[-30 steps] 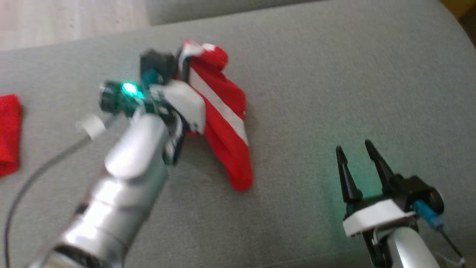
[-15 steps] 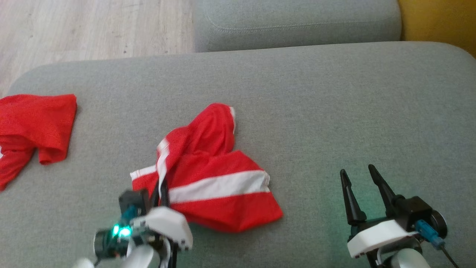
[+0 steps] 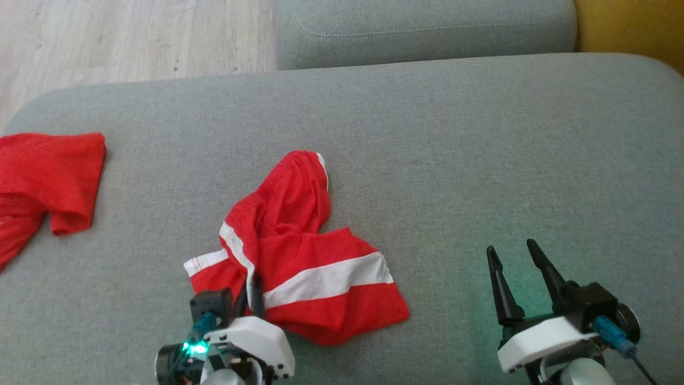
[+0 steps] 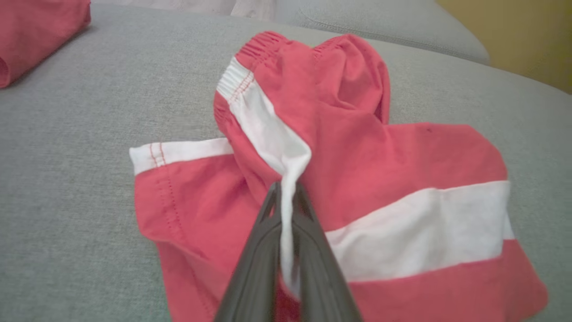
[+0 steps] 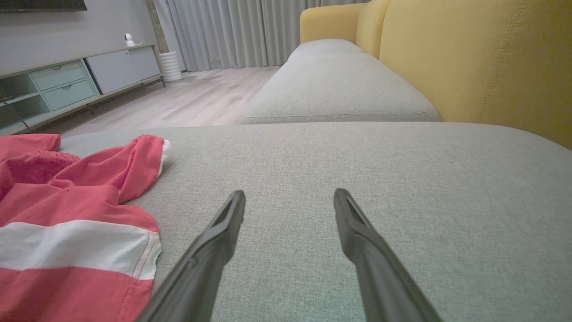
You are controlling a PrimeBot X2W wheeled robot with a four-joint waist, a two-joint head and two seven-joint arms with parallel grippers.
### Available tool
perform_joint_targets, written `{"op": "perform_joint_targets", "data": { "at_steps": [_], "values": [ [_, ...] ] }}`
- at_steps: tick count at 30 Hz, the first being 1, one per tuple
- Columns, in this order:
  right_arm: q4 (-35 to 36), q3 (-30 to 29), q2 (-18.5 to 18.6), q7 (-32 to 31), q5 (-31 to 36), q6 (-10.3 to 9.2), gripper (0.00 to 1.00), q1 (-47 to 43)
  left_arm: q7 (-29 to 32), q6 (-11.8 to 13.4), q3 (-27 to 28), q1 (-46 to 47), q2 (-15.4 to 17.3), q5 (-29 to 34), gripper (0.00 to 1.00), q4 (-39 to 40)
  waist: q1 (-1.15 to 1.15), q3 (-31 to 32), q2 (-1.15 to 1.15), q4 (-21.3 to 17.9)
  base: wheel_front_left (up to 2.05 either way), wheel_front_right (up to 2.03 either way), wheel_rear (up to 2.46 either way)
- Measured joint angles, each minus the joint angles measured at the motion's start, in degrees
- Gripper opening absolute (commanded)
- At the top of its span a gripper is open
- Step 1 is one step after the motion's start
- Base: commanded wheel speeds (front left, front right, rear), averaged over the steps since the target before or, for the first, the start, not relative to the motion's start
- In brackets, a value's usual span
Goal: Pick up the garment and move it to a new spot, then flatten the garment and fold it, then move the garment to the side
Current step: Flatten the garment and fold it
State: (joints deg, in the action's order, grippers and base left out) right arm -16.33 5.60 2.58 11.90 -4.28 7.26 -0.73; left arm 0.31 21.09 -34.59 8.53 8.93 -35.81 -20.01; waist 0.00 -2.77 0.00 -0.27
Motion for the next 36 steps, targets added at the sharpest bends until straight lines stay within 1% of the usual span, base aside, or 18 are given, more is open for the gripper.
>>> {"op": "perform_joint_targets", "data": {
  "at_steps": [4, 8, 14, 20, 22, 25, 29, 36],
  "values": [
    [-0.6, -0.1, 0.0, -0.1, 0.0, 0.00, 1.00, 0.0, -2.1, -0.9, -0.3, 0.2, 0.0, 0.2, 1.00, 0.4, 0.00, 1.1, 0.00, 0.0, 0.00, 0.00, 0.00],
    [-0.9, -0.2, 0.0, -0.1, 0.0, 0.00, 1.00, -0.1, -3.8, -1.7, -0.3, 0.4, 1.3, 0.6, 1.00, 2.5, 0.00, 2.5, 0.00, 0.1, 0.00, 0.00, 0.00],
    [-0.9, -0.6, 0.0, 0.0, -0.3, 0.00, 1.00, -1.1, -6.4, -2.3, -0.2, 0.0, 4.4, 1.7, 1.00, 8.0, 0.00, 4.1, 0.00, 1.1, 0.00, 0.00, 0.00],
    [-1.9, 1.0, 0.0, -0.5, -0.8, 0.00, 1.00, -2.2, -7.3, -2.9, -0.2, -5.0, 8.3, 2.5, 1.00, 14.0, 0.00, 5.0, 0.00, 2.8, 0.00, 0.00, 0.00],
    [-3.0, 2.3, 0.0, -1.3, -0.8, 0.00, 1.00, -2.2, -7.5, -2.8, -0.2, -7.2, 9.5, 2.5, 1.00, 15.4, 0.00, 5.1, 0.00, 3.5, 0.00, 0.00, 0.00],
    [-4.3, 3.6, 0.0, -2.3, -0.9, 0.00, 1.00, -2.2, -7.5, -2.4, 0.0, -9.5, 10.3, 2.5, 1.00, 16.5, -0.01, 5.1, 0.00, 4.4, 0.00, 0.00, 0.00],
    [-7.8, 6.8, 0.0, -4.8, -1.3, 0.00, 1.00, -1.3, -8.5, -1.5, 0.9, -12.8, 10.4, 1.3, 1.00, 17.7, -0.01, 4.9, 0.00, 6.4, 0.00, 0.00, 0.00],
    [-14.8, 11.4, 0.0, -7.7, -2.3, 0.00, 1.00, 6.1, -9.5, -0.4, 1.4, -13.4, 10.3, 1.0, 1.00, 18.9, 0.00, 4.2, 0.00, 10.2, 0.00, 0.00, 0.00]
  ]
}}
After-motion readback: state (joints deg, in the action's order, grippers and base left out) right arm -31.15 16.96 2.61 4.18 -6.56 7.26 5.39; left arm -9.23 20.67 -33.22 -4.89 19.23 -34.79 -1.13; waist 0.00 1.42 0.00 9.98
